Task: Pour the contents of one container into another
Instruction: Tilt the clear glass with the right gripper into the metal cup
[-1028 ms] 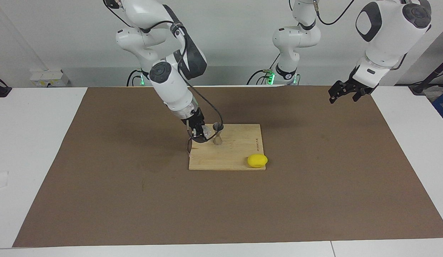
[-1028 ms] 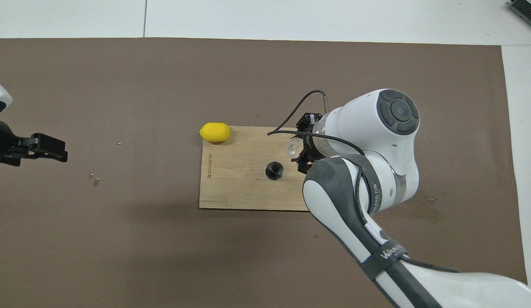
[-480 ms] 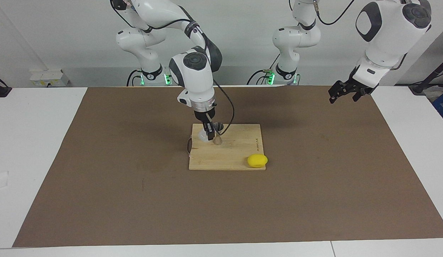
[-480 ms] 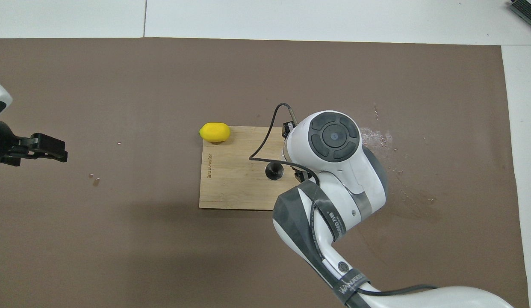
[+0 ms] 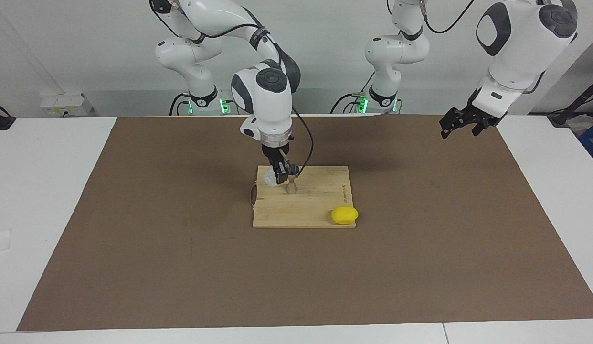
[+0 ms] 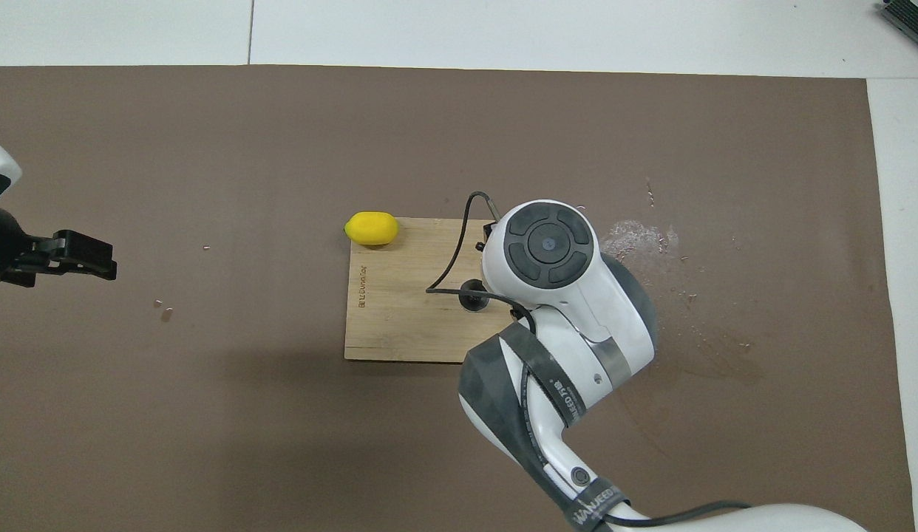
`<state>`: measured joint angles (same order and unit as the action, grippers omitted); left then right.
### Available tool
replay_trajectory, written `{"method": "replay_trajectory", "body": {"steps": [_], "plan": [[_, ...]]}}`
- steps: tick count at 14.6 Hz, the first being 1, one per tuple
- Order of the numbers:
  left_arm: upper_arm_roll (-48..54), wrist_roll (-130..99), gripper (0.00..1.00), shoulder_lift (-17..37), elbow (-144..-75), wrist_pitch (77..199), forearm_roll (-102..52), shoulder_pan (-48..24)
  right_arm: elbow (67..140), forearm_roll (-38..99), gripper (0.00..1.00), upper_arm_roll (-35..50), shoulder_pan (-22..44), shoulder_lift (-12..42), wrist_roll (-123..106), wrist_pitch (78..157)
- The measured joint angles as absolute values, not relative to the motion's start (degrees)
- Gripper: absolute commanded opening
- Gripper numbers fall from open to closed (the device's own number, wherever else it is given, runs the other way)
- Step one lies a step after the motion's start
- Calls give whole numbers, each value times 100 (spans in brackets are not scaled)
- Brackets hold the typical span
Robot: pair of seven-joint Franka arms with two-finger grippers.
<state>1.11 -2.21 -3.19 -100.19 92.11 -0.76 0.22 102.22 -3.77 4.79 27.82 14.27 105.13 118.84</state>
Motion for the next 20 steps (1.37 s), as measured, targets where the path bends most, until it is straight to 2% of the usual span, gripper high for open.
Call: {"method": "replay_trajectory", "body": {"steps": [20], "plan": [[111,-221,100,-320,-10019,9210,-76,22,10168,-1467,0,484,3168,1396,10736,11650]]}}
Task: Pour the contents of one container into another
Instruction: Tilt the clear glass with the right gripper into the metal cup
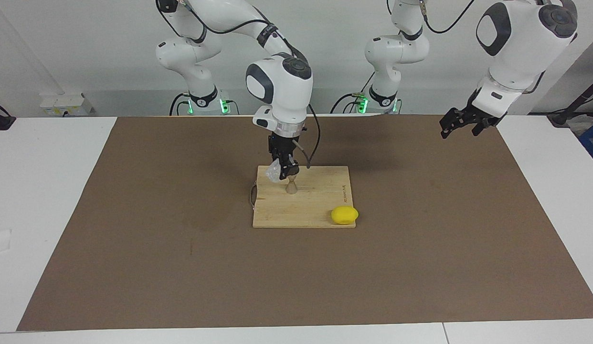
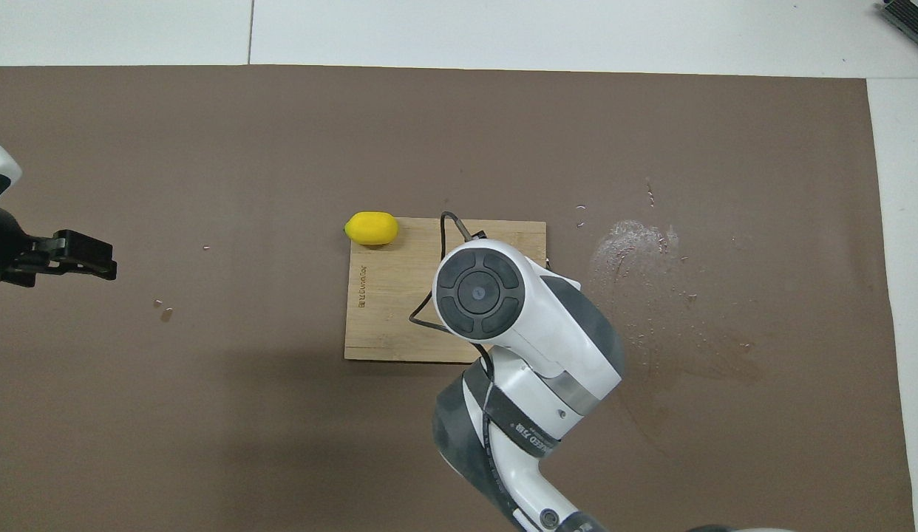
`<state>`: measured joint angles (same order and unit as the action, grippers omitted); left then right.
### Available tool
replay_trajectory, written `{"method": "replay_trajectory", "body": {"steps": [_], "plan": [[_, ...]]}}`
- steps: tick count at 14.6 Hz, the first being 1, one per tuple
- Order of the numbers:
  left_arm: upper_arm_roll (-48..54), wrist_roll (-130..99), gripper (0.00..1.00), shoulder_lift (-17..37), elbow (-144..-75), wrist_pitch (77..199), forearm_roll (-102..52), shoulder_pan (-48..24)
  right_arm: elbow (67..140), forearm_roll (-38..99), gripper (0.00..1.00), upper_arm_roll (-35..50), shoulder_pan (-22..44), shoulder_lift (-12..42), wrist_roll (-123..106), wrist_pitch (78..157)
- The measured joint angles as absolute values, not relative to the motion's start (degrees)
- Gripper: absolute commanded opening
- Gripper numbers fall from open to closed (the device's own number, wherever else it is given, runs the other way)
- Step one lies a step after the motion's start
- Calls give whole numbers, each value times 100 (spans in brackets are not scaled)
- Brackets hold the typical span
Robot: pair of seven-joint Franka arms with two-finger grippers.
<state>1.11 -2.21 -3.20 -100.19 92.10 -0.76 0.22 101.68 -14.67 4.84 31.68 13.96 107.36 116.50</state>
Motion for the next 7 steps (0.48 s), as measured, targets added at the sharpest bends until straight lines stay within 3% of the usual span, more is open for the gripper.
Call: {"method": "replay_trajectory", "body": {"steps": [7], "plan": [[111,-221,100,-320,-10019,9210,-76,22,10194,-1211,0,473,3111,1397,10748,11649]]}}
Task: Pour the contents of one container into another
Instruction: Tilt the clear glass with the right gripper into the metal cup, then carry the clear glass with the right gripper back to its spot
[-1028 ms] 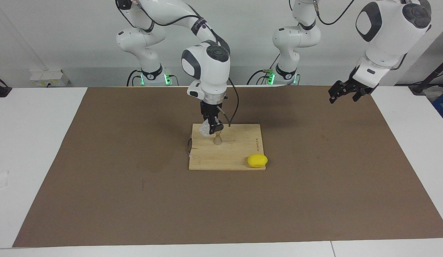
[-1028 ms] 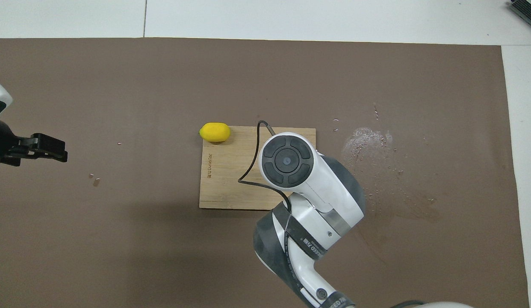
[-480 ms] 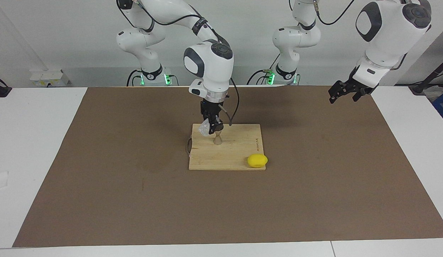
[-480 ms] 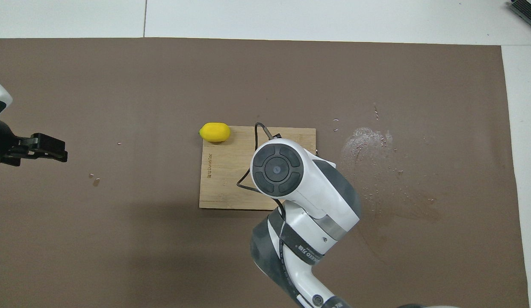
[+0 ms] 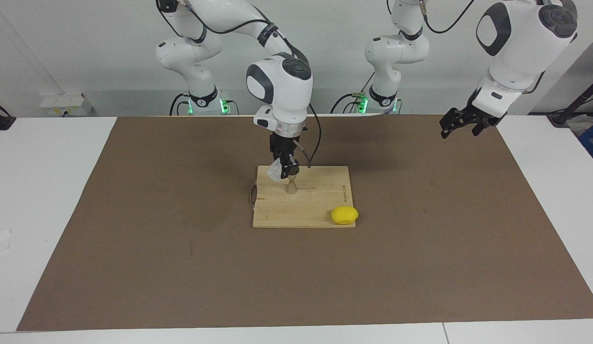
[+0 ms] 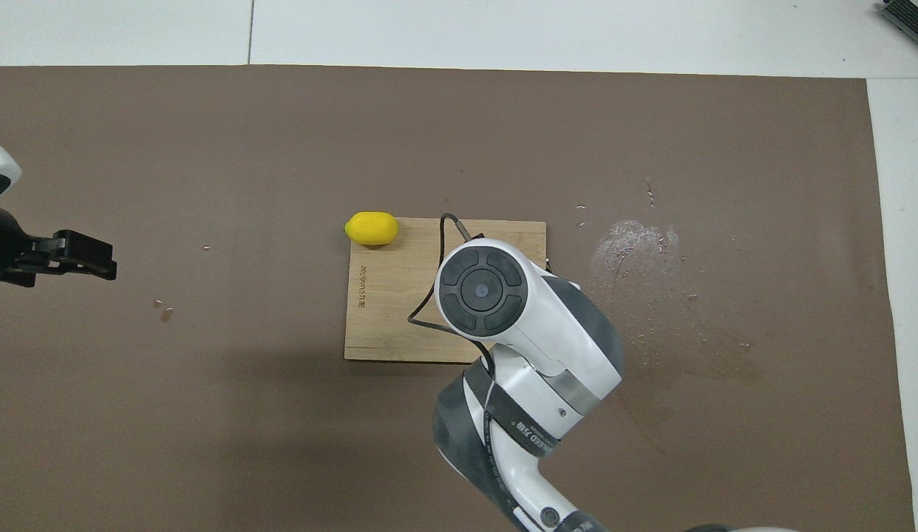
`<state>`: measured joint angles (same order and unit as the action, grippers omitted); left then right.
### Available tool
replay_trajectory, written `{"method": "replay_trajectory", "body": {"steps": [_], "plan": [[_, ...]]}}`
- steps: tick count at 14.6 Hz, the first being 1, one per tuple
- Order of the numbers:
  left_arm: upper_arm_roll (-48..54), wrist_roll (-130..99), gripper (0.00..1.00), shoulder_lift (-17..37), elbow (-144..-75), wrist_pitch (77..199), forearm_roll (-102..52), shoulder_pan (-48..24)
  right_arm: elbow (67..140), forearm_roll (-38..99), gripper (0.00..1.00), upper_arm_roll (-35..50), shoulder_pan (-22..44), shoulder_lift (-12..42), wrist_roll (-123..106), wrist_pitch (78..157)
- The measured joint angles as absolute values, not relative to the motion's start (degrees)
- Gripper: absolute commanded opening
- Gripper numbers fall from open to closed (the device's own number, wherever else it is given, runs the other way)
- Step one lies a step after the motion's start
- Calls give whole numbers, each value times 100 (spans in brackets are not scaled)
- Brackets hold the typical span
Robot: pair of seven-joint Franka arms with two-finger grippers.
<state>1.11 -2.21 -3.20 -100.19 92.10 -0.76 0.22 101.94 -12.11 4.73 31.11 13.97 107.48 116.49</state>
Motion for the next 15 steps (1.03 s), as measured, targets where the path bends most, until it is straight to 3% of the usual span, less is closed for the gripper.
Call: {"method": "replay_trajectory", "body": {"steps": [10,15], "plan": [[111,-221,100,-320,-10019,9210,-76,22,10269,398,0,465,2291,1426,10166,11649],[111,-221,100,-320,-10019,9210,-76,22,10678,1956,0,450,1235,1422,8650,11649]]}}
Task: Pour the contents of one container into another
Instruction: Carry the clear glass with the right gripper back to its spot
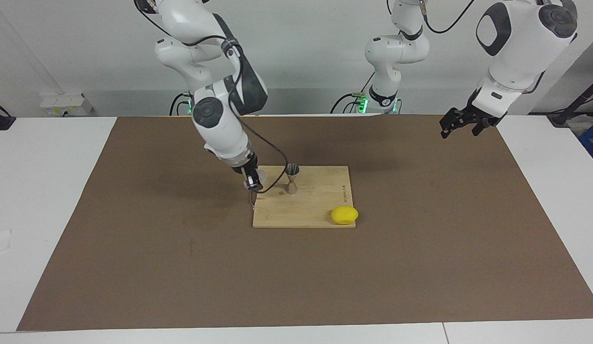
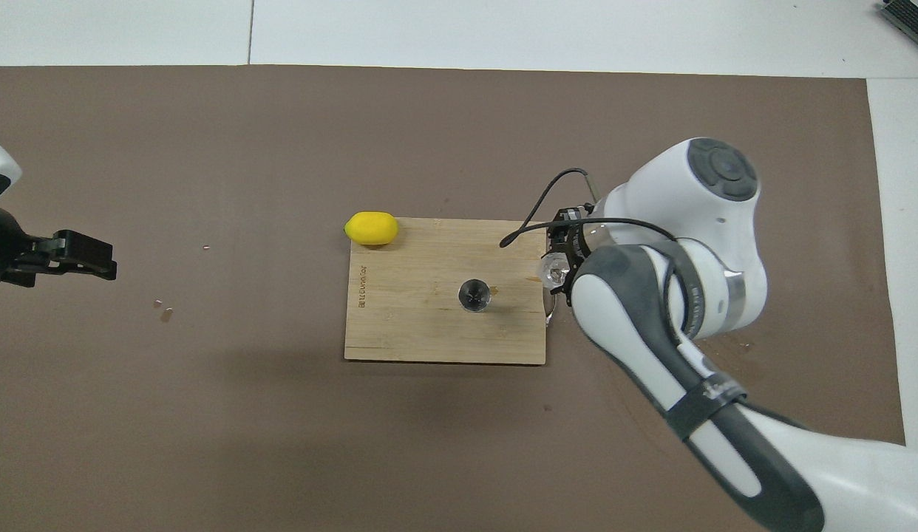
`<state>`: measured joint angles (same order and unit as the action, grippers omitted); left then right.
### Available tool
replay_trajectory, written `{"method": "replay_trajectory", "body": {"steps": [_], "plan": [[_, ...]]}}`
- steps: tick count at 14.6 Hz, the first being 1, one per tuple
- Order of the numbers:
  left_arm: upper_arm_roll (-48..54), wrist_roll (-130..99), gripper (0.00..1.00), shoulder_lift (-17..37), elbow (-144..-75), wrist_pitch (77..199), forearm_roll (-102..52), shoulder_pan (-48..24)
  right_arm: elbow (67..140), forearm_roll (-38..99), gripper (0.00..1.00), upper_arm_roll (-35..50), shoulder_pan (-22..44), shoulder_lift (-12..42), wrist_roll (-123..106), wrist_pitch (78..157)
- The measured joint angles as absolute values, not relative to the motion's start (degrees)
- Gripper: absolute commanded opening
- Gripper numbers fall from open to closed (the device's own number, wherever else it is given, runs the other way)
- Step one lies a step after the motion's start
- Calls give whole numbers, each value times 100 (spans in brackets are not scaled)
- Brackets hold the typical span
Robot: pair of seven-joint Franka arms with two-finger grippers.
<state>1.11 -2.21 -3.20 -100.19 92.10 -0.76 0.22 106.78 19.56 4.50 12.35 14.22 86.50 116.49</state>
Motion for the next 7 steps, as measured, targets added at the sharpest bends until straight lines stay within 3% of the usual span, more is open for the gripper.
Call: {"method": "replay_trajectory", "body": {"steps": [7], "plan": [[111,-221,100,-320,-10019,9210,-76,22,11670,3203,0,436,-577,1273,6058,11648]]}}
